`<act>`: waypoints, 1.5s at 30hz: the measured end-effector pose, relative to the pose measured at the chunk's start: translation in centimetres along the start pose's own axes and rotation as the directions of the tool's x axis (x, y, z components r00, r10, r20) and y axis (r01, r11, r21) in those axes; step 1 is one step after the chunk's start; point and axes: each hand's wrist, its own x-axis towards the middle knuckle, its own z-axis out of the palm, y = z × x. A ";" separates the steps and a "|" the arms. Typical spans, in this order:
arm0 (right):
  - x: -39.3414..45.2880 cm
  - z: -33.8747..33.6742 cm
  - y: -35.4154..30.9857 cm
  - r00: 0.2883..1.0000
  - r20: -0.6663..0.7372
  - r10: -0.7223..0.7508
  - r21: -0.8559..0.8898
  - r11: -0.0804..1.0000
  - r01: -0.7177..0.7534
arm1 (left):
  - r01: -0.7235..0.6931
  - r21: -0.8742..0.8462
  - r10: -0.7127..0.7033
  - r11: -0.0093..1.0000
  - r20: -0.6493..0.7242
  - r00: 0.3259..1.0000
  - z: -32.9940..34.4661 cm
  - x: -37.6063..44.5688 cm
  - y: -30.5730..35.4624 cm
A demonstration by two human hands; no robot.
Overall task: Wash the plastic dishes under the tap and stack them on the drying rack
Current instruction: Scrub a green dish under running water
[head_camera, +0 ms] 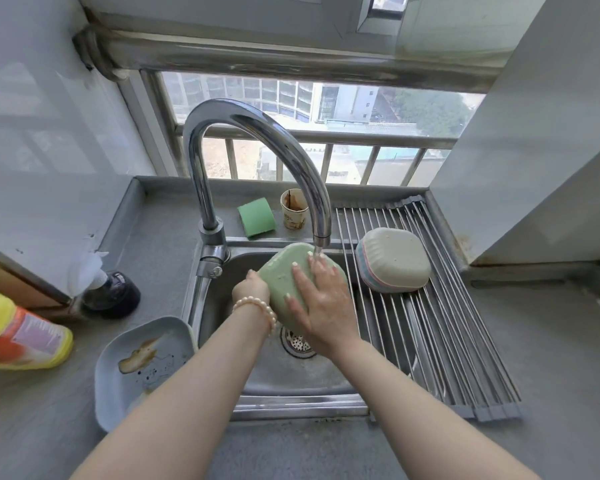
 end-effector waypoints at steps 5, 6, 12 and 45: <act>2.0 -2.4 2.1 0.814 0.220 0.538 0.333 0.743 -0.581 | -0.120 0.108 0.112 0.987 0.078 0.991 0.9 -2.3 1.5; 2.1 -2.5 3.1 0.761 0.277 0.587 0.400 0.649 -0.647 | -0.149 0.142 0.137 0.979 0.091 0.986 1.2 -2.5 1.7; 0.7 -1.9 5.9 0.570 0.432 0.699 0.683 0.158 -0.713 | -0.365 0.408 0.303 0.837 0.210 0.930 3.3 -4.5 1.8; -2.2 -2.6 0.2 0.951 0.286 -0.119 -0.166 0.971 0.172 | -0.184 -0.215 0.255 0.959 0.374 0.892 -0.6 0.2 -0.8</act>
